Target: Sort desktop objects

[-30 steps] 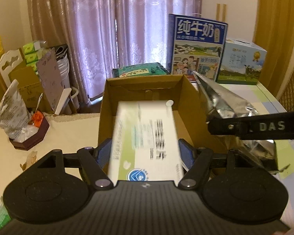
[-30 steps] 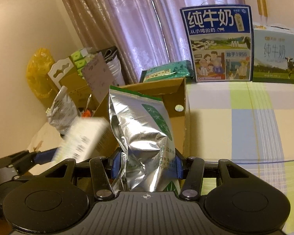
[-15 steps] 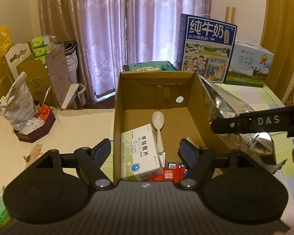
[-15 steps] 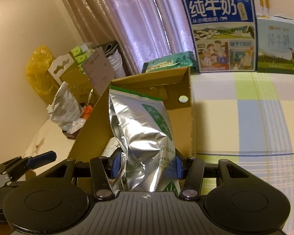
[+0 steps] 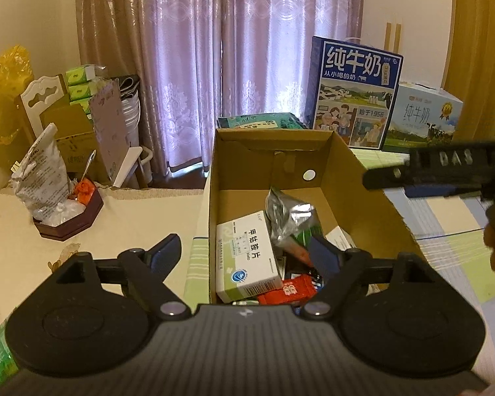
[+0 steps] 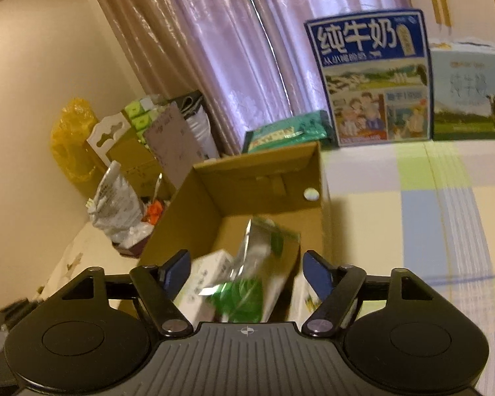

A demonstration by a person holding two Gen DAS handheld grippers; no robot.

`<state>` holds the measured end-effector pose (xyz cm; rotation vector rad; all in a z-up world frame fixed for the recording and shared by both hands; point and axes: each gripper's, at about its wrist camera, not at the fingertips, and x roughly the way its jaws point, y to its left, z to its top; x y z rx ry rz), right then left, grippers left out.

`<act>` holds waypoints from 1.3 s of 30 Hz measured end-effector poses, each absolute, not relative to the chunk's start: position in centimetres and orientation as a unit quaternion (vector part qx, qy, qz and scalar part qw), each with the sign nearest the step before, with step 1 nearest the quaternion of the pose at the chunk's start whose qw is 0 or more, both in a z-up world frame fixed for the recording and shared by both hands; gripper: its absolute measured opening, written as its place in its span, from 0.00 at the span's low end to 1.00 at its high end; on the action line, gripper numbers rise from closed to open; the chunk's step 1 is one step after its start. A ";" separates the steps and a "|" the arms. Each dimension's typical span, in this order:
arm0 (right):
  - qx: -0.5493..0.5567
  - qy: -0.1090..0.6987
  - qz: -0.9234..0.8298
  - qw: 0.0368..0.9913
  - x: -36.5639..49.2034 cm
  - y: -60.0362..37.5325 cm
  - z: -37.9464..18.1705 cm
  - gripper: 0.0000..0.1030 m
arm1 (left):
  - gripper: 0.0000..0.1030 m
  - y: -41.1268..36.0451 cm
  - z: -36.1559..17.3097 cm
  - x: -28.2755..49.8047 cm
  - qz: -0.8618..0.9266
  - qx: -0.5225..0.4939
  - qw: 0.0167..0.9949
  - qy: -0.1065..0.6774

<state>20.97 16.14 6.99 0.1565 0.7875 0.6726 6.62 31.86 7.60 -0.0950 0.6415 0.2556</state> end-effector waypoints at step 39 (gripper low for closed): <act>0.039 0.438 0.287 0.851 6.1 5.7 9.2 0.98 | 0.99 22.8 11.4 -8.0 0.191 -0.111 0.915 0.339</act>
